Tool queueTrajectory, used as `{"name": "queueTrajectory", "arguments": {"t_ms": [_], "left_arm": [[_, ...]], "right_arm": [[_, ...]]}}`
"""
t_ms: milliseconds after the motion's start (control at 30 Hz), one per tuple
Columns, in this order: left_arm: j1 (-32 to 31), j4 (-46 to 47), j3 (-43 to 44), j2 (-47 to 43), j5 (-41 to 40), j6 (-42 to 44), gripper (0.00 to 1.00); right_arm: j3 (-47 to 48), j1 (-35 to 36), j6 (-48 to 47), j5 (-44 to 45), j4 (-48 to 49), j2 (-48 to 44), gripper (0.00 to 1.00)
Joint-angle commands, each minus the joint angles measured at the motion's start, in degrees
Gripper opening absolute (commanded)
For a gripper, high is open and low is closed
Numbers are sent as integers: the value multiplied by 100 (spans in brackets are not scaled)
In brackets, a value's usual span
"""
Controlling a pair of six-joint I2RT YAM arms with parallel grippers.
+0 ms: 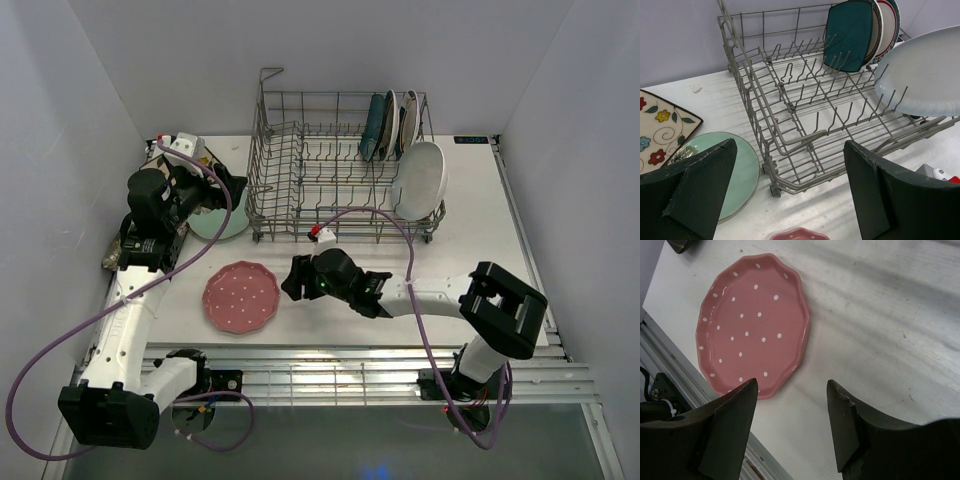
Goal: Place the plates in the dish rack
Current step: Move the dish rack to the center of the board, then pick up the plate at the center of the board.
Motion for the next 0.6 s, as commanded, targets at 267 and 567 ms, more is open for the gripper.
{"name": "queueTrajectory", "arguments": {"t_ms": [267, 567], "left_arm": [[-23, 168, -60, -405, -288, 87, 98], [-23, 141, -77, -501, -332, 140, 98]], "right_arm": [[919, 221, 166, -8, 205, 827, 64], [1315, 239, 114, 62, 21, 1284, 64]]}}
